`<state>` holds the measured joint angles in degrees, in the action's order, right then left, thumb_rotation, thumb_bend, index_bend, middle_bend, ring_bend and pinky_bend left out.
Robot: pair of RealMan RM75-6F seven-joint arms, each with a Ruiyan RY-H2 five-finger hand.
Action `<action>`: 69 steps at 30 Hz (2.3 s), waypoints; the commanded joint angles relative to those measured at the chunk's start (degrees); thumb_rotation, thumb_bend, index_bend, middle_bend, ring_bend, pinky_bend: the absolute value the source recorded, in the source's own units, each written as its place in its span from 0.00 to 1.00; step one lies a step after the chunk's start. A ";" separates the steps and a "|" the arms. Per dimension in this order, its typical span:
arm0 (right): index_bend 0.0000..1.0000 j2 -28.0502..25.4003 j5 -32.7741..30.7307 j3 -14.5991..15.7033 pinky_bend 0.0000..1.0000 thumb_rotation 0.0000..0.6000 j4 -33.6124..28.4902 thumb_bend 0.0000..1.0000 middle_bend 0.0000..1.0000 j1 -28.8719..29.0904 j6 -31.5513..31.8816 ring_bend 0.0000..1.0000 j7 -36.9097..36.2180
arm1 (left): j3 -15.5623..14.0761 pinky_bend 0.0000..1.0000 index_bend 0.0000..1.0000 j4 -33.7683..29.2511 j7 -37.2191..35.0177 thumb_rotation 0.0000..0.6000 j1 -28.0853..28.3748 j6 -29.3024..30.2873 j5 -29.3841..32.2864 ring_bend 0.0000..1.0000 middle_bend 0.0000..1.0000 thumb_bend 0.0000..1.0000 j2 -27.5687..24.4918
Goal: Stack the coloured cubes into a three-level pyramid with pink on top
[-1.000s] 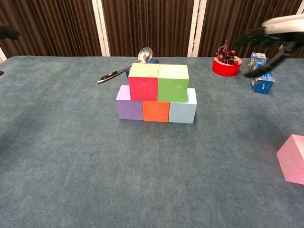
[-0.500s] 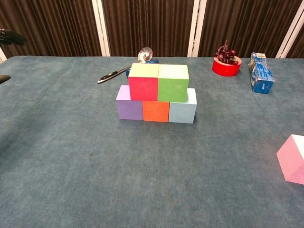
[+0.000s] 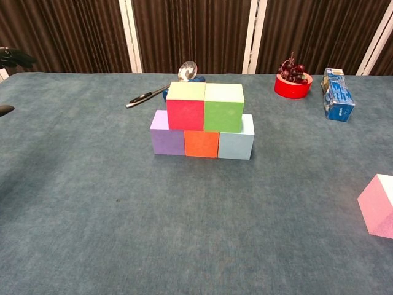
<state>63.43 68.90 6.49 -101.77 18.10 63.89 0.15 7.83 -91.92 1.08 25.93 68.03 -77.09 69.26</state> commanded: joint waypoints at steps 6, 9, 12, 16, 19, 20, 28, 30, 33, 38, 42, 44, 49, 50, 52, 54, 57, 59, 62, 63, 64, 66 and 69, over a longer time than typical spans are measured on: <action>0.28 3.07 -2.30 -1.89 0.01 1.00 2.29 0.36 0.15 1.22 -3.94 0.00 2.81 | 0.14 0.10 0.13 0.68 -0.68 1.00 -0.33 0.60 -0.13 0.09 0.10 0.37 0.02; 0.36 4.23 -3.06 -2.63 0.01 1.00 3.05 0.36 0.15 1.32 -4.18 0.00 3.91 | 0.65 0.10 0.13 1.93 -0.50 1.00 -0.75 2.47 -0.49 0.09 0.10 0.37 0.73; 0.48 5.00 -3.50 -3.40 0.01 1.00 3.07 0.36 0.15 1.49 -4.30 0.00 4.75 | 0.87 0.10 0.13 4.21 1.00 1.00 -1.12 4.59 -1.40 0.09 0.10 0.37 1.54; 0.52 3.25 -1.74 -4.80 0.01 1.00 1.01 0.36 0.15 2.42 -4.62 0.00 4.13 | 0.88 0.10 0.13 4.92 0.36 1.00 -1.66 5.47 -1.61 0.09 0.10 0.37 1.77; 0.52 -0.55 0.43 -6.98 0.01 1.00 -2.41 0.36 0.15 4.43 -5.81 0.00 2.53 | 0.71 0.10 0.13 4.88 -0.88 1.00 -1.71 5.13 -1.97 0.09 0.10 0.37 1.41; 0.52 -1.90 1.16 -7.83 0.01 1.00 -3.52 0.36 0.15 5.30 -6.33 0.00 2.16 | 0.63 0.10 0.13 5.03 -0.94 1.00 -1.67 4.99 -2.08 0.09 0.10 0.37 1.40; 0.52 -11.27 -3.39 -19.77 0.01 1.00 -10.31 0.36 0.15 17.49 -17.40 0.00 -3.82 | 0.47 0.10 0.13 5.18 0.73 1.00 -1.59 5.45 -2.97 0.09 0.10 0.37 1.65; 0.51 -12.21 -7.39 -22.72 0.01 1.00 -9.71 0.36 0.15 21.60 -21.87 0.00 -5.28 | 0.47 0.10 0.13 5.35 1.29 1.00 -1.69 5.82 -3.00 0.09 0.10 0.37 2.09; 0.51 -11.54 -13.29 -25.25 0.01 1.00 -7.00 0.36 0.15 27.54 -27.07 0.00 -5.25 | 0.28 0.10 0.13 5.39 1.80 1.00 -1.82 5.84 -2.95 0.09 0.10 0.37 2.52; 0.50 -7.54 -22.71 -25.04 0.01 1.00 -1.57 0.36 0.15 36.43 -31.18 0.00 -1.38 | 0.19 0.09 0.13 5.34 1.36 1.00 -1.98 5.48 -2.65 0.08 0.10 0.37 2.48; 0.50 -4.03 -30.34 -22.92 0.01 1.00 2.01 0.36 0.15 42.77 -31.58 0.00 2.34 | 0.13 0.09 0.13 5.45 0.36 1.00 -2.13 5.20 -2.56 0.08 0.10 0.37 2.30; 0.50 -2.37 -33.94 -21.58 0.01 1.00 3.55 0.36 0.15 45.59 -31.14 0.00 4.27 | 0.10 0.09 0.13 5.71 -0.11 1.00 -2.16 5.03 -2.53 0.08 0.10 0.37 2.34; 0.50 0.78 -41.53 -18.77 0.01 1.00 5.84 0.36 0.15 51.33 -29.32 0.00 8.51 | -0.15 0.09 0.12 6.25 -1.70 1.00 -2.32 4.57 -2.60 0.08 0.10 0.37 2.43; 0.49 1.23 -42.88 -18.29 0.01 1.00 5.99 0.36 0.15 52.23 -28.90 0.00 9.24 | -0.21 0.09 0.12 6.38 -1.94 1.00 -2.35 4.52 -2.64 0.08 0.10 0.37 2.44; 0.49 2.11 -45.80 -17.24 0.01 1.00 6.22 0.36 0.15 54.14 -27.99 0.00 10.83 | -0.30 0.09 0.12 6.72 -2.50 1.00 -2.41 4.43 -2.77 0.08 0.10 0.37 2.50; 0.49 2.88 -48.51 -16.27 0.01 1.00 6.38 0.36 0.15 55.83 -26.88 0.00 12.39 | -0.45 0.09 0.12 7.11 -3.03 1.00 -2.47 4.31 -2.92 0.08 0.10 0.37 2.59; 0.49 3.19 -49.97 -15.78 0.01 1.00 6.35 0.36 0.15 56.66 -26.21 0.00 13.22 | -0.52 0.10 0.12 7.34 -3.36 1.00 -2.51 4.26 -3.00 0.08 0.10 0.37 2.65; 0.48 3.42 -51.34 -15.42 0.01 1.00 6.24 0.36 0.15 57.37 -25.61 0.00 13.90 | -0.60 0.10 0.12 7.56 -3.70 1.00 -2.57 4.25 -3.09 0.08 0.10 0.37 2.74; 0.48 3.89 -54.30 -14.62 0.01 1.00 5.29 0.36 0.15 58.95 -23.31 0.00 15.83 | -0.72 0.09 0.12 8.46 -5.04 1.00 -2.71 4.05 -3.10 0.08 0.10 0.37 3.00; 0.48 4.03 -55.33 -14.41 0.01 1.00 4.78 0.36 0.15 59.39 -22.23 0.00 16.51 | -0.75 0.10 0.12 8.83 -5.49 1.00 -2.72 4.03 -3.23 0.08 0.10 0.37 3.13; 0.48 4.10 -55.99 -14.33 0.01 1.00 4.45 0.36 0.15 59.64 -21.65 0.00 16.91 | -0.77 0.10 0.12 9.09 -5.77 1.00 -2.71 4.01 -3.33 0.08 0.10 0.37 3.22; 0.48 4.20 -57.39 -14.28 0.01 1.00 3.80 0.36 0.15 60.13 -20.58 0.00 17.69 | -0.80 0.09 0.12 9.52 -6.38 1.00 -2.68 3.96 -3.53 0.08 0.10 0.37 3.38; 0.47 4.20 -59.01 -14.30 0.00 1.00 2.86 0.36 0.15 60.74 -19.51 0.00 18.82 | -0.89 0.09 0.12 10.02 -6.97 1.00 -2.69 3.90 -3.76 0.07 0.09 0.37 3.58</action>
<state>67.56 10.37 -7.87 -98.48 78.48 44.03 18.53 6.98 -82.00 -5.76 23.25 71.95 -80.78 72.76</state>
